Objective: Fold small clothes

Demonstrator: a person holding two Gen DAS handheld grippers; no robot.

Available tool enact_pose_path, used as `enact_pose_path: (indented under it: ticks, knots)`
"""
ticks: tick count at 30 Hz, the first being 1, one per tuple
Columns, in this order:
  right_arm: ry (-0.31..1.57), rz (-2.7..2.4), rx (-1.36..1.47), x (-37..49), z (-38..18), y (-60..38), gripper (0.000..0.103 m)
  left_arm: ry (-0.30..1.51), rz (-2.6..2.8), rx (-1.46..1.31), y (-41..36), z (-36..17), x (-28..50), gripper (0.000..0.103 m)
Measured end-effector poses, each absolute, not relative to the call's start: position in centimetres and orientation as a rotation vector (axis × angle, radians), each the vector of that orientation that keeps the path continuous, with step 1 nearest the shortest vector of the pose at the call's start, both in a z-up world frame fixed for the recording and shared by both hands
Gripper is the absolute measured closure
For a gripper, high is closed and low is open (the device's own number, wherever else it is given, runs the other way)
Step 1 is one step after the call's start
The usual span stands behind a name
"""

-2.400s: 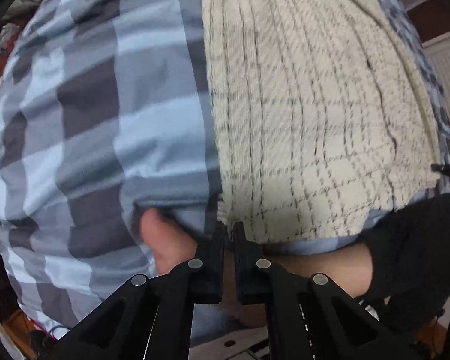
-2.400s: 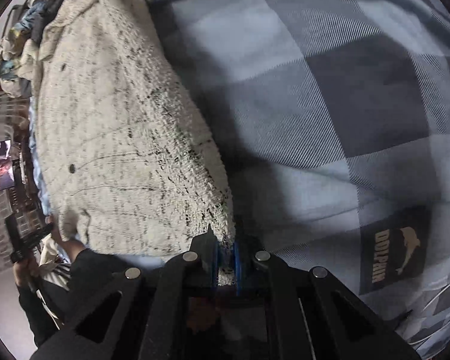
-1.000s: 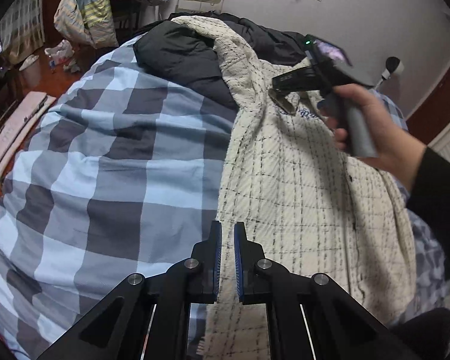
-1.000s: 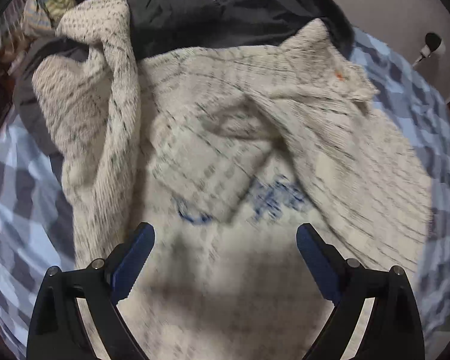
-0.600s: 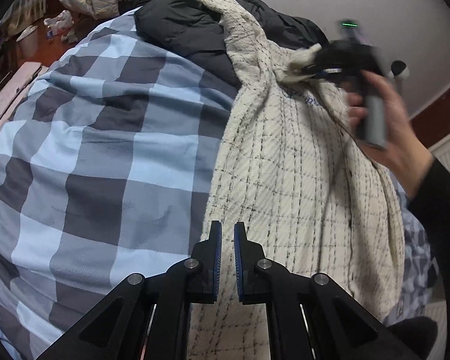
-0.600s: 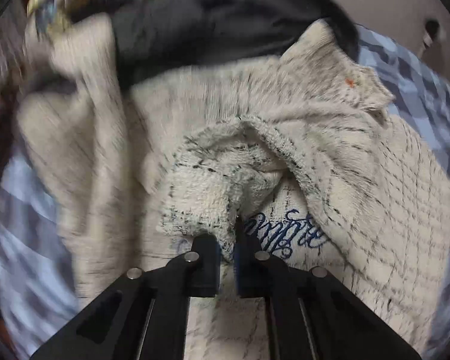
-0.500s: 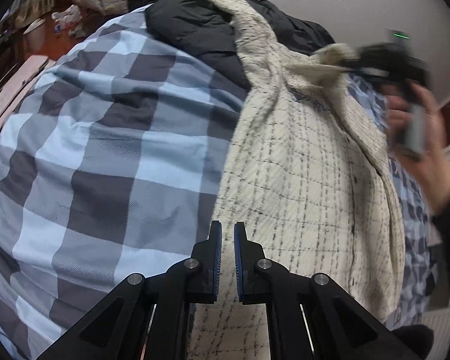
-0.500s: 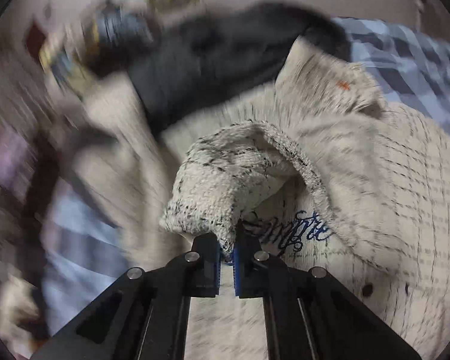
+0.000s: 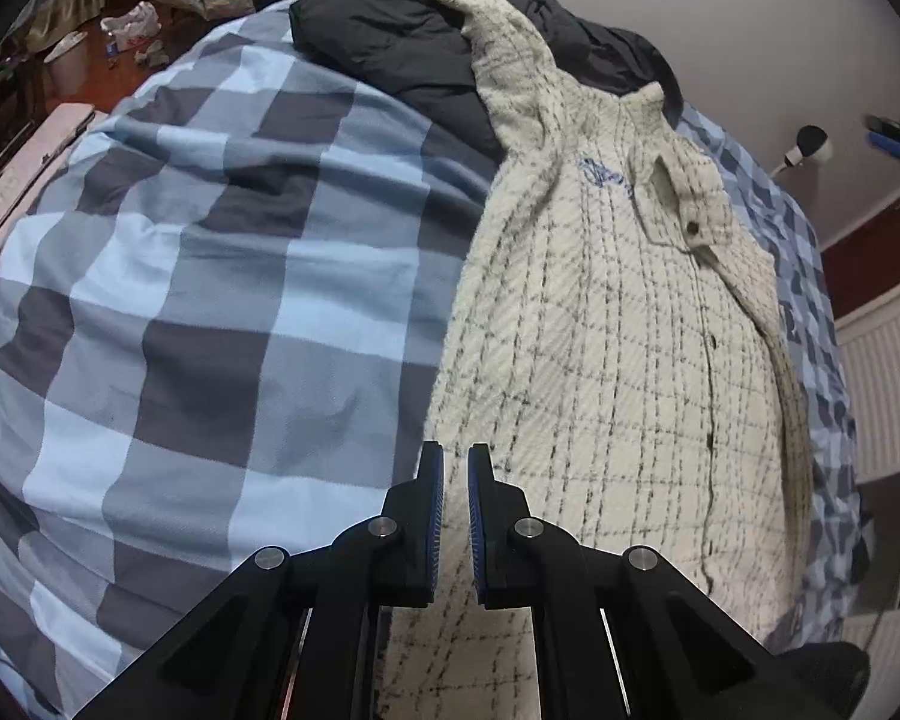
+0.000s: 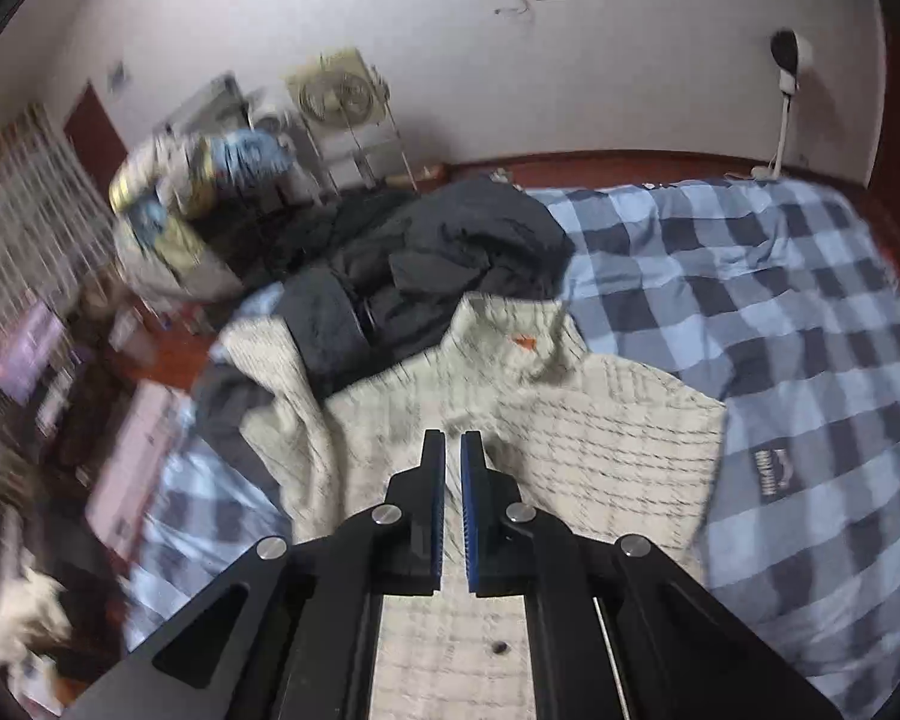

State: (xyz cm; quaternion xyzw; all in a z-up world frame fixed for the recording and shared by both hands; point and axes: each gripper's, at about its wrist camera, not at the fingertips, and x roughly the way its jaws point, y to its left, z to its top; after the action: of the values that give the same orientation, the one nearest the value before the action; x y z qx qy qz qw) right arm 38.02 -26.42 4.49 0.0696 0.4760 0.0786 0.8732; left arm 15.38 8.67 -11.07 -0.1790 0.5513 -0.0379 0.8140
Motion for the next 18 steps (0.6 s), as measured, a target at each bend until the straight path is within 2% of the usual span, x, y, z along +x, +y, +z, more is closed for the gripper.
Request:
enact_pose_path:
  ticks: [1, 2, 3, 10, 18]
  knots:
    - [1.054, 0.177, 0.140, 38.0, 2.5, -25.0, 0.070, 1.179, -0.087, -0.374, 8.5, -11.1, 15.3, 0.096]
    - [1.086, 0.171, 0.173, 38.1, 1.6, -25.8, 0.024, 1.179, -0.087, -0.367, 8.4, -11.1, 15.3, 0.096]
    - [1.103, 0.170, 0.196, 37.8, -0.5, -25.2, 0.003, 1.180, -0.086, -0.360, 8.3, -11.1, 15.3, 0.096]
    - [1.220, -0.026, 0.020, 39.8, -10.8, -24.9, 0.003, 1.164, -0.094, -0.319, 7.5, -10.8, 15.2, 0.096]
    - [1.263, -0.047, -0.012, 43.4, -14.8, -24.5, 0.004, 1.185, -0.114, -0.336, 7.2, -11.2, 16.1, 0.096]
